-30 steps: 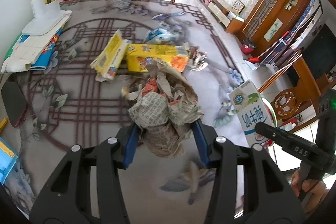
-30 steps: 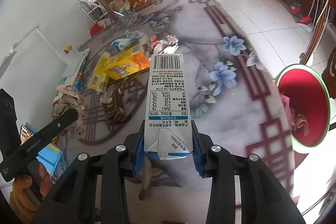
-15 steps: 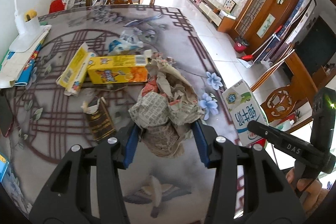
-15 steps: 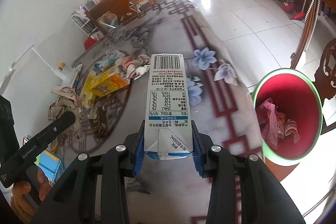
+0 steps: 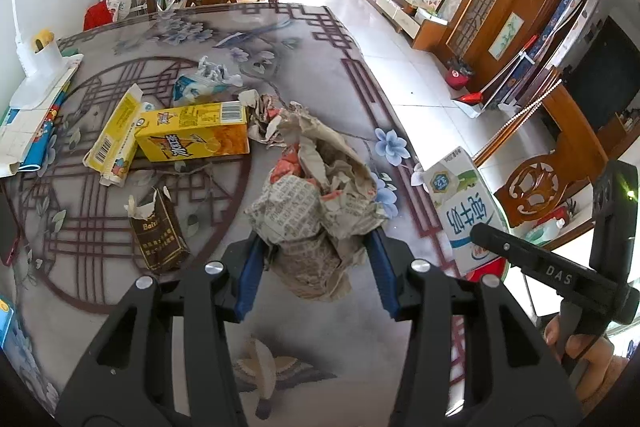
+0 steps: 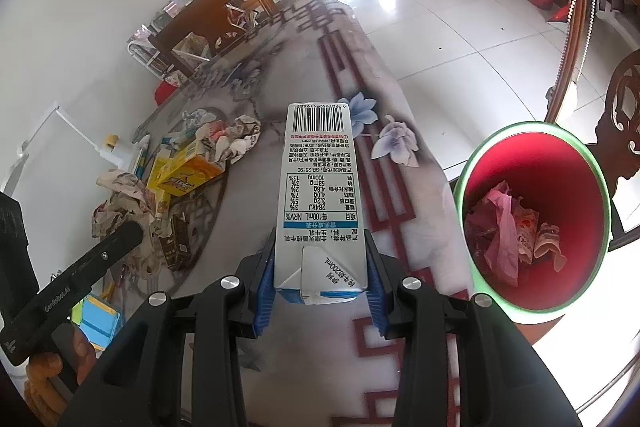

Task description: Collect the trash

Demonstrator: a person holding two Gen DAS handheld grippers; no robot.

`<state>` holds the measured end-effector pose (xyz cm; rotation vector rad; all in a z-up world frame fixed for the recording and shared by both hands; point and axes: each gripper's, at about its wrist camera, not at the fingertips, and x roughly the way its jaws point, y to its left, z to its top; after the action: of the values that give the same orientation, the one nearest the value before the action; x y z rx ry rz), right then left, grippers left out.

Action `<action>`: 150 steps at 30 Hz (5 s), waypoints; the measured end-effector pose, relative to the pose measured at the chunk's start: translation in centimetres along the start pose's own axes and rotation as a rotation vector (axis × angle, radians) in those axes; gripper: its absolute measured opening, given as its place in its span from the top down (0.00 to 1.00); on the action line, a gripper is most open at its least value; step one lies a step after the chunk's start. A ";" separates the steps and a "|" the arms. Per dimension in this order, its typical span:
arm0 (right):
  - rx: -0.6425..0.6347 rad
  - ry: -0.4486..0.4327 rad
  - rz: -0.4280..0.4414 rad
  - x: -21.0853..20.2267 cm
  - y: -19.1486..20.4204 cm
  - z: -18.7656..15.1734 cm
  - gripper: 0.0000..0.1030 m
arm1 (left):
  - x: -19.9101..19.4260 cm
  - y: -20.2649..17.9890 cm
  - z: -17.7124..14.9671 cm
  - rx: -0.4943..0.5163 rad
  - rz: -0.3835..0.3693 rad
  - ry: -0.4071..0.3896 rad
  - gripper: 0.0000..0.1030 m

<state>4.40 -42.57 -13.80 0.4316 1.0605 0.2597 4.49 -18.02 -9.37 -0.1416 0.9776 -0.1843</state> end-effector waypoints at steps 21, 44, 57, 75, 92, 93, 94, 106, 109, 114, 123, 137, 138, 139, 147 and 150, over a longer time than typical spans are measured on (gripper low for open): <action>0.071 -0.017 -0.021 -1.2 -4.3 0.4 0.65 | 1.0 -2.5 -0.4 0.025 -0.001 0.025 0.55; 0.252 -0.088 -0.134 -5.4 -13.4 -0.4 0.65 | 7.6 -13.5 0.5 0.221 -0.147 0.137 0.55; 0.349 -0.118 -0.190 -7.5 -18.2 -0.6 0.65 | 10.8 -21.6 0.6 0.321 -0.259 0.200 0.55; 0.411 -0.176 -0.228 -8.3 -19.3 -0.7 0.36 | 10.9 -22.5 0.3 0.349 -0.274 0.193 0.29; 0.358 -0.147 -0.213 -5.7 -14.6 -0.2 0.31 | 8.1 -6.0 1.4 0.097 0.006 0.091 0.26; 0.350 -0.141 -0.211 -5.4 -14.0 -0.2 0.31 | 8.0 -4.5 1.4 0.070 0.036 0.088 0.26; 0.342 -0.136 -0.209 -5.2 -13.6 -0.2 0.31 | 7.8 -2.3 1.2 0.033 0.078 0.086 0.26; 0.254 -0.084 -0.201 -1.9 -6.6 -1.4 0.31 | 7.8 14.2 -1.2 -0.263 0.295 0.138 0.26; 0.235 -0.075 -0.213 -1.5 -4.8 -2.0 0.31 | 8.9 14.6 -1.0 -0.237 0.259 0.160 0.26; 0.215 -0.081 -0.240 -1.4 -2.2 -2.9 0.31 | 10.0 15.1 -1.2 -0.183 0.203 0.189 0.49; 0.175 -0.047 -0.231 1.7 2.6 -3.1 0.31 | 6.8 17.5 -3.0 -0.098 0.120 0.180 0.57; 0.122 0.005 -0.073 13.4 12.7 6.2 0.23 | 1.3 23.3 -8.2 -0.141 0.153 0.214 0.56; 0.142 -0.006 -0.067 14.5 13.3 7.2 0.22 | 1.1 23.6 -8.4 -0.146 0.152 0.214 0.56; 0.158 -0.010 -0.063 15.2 13.6 7.8 0.21 | 0.8 23.9 -8.6 -0.150 0.153 0.213 0.56; 0.273 0.079 -0.133 22.0 13.7 11.0 0.21 | -0.5 25.3 -9.5 -0.136 0.164 0.212 0.55; 0.264 0.098 -0.152 22.9 13.4 10.7 0.21 | -0.7 25.8 -9.7 -0.134 0.155 0.218 0.55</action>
<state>24.64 -23.62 -21.07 0.5756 1.2231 0.0045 -1.62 6.97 -19.42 -0.1701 1.2138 0.0095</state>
